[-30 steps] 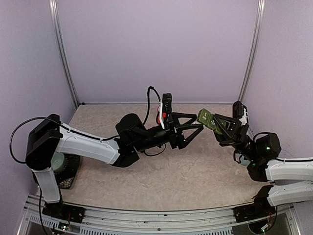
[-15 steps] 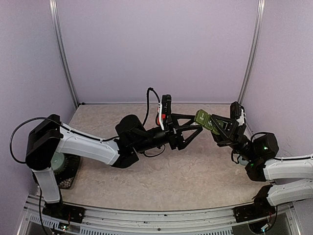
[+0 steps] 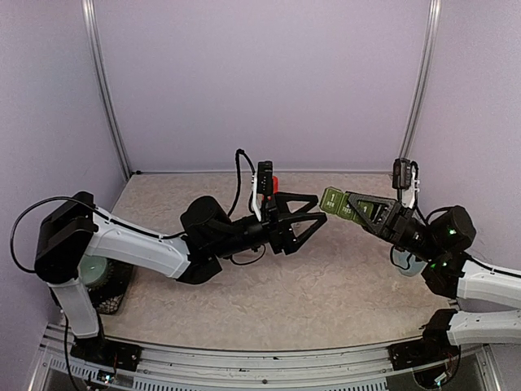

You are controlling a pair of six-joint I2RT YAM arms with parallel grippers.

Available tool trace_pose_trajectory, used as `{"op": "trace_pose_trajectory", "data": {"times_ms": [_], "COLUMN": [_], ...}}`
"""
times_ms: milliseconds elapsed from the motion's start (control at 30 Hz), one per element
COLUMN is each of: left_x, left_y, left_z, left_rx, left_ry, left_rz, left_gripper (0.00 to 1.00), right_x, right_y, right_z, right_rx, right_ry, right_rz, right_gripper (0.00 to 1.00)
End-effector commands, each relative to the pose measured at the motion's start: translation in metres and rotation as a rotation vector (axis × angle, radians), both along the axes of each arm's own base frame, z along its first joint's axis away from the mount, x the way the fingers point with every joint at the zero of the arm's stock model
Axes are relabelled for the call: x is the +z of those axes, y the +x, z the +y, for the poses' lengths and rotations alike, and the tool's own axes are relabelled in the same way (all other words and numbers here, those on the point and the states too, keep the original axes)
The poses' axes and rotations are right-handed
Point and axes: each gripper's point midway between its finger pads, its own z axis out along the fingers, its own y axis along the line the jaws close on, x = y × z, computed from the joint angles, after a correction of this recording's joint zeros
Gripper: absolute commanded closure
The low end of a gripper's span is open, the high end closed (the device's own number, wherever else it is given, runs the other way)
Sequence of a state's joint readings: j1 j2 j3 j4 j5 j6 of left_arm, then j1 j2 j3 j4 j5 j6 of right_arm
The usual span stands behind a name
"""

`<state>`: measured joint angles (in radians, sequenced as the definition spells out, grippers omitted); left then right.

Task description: Sort the pills into containers

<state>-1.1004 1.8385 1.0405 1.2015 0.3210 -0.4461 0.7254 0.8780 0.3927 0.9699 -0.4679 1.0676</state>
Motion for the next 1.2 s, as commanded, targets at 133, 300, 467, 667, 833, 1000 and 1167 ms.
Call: {"op": "trace_pose_trajectory", "data": {"times_ms": [133, 300, 467, 667, 833, 1000, 1167], "left_x": [0.017, 0.011, 0.008, 0.013, 0.016, 0.016, 0.013], "left_y": [-0.023, -0.029, -0.033, -0.034, -0.032, -0.032, -0.030], "left_z": [0.014, 0.011, 0.004, -0.012, -0.018, -0.017, -0.017], "left_rx": [-0.052, -0.092, -0.123, -0.169, -0.178, -0.182, -0.182], "left_ry": [-0.042, -0.032, -0.027, -0.032, -0.038, -0.040, -0.034], "left_rz": [-0.036, -0.022, -0.016, -0.017, -0.018, -0.008, 0.013], "left_gripper": [0.19, 0.19, 0.17, 0.20, 0.34, 0.64, 0.66], "right_x": [-0.023, -0.023, -0.023, -0.027, -0.027, -0.027, -0.026], "right_y": [-0.001, -0.004, -0.005, -0.009, -0.010, -0.010, -0.010], "right_z": [0.001, -0.002, -0.001, 0.005, 0.008, 0.005, 0.003], "right_rx": [-0.160, -0.182, -0.172, -0.115, -0.088, -0.100, -0.100], "right_ry": [-0.258, -0.267, -0.259, -0.226, -0.209, -0.192, -0.163], "right_rz": [-0.265, -0.327, -0.333, -0.312, -0.297, -0.288, -0.273], "right_gripper": [0.90, 0.89, 0.89, 0.89, 0.89, 0.87, 0.87]}}
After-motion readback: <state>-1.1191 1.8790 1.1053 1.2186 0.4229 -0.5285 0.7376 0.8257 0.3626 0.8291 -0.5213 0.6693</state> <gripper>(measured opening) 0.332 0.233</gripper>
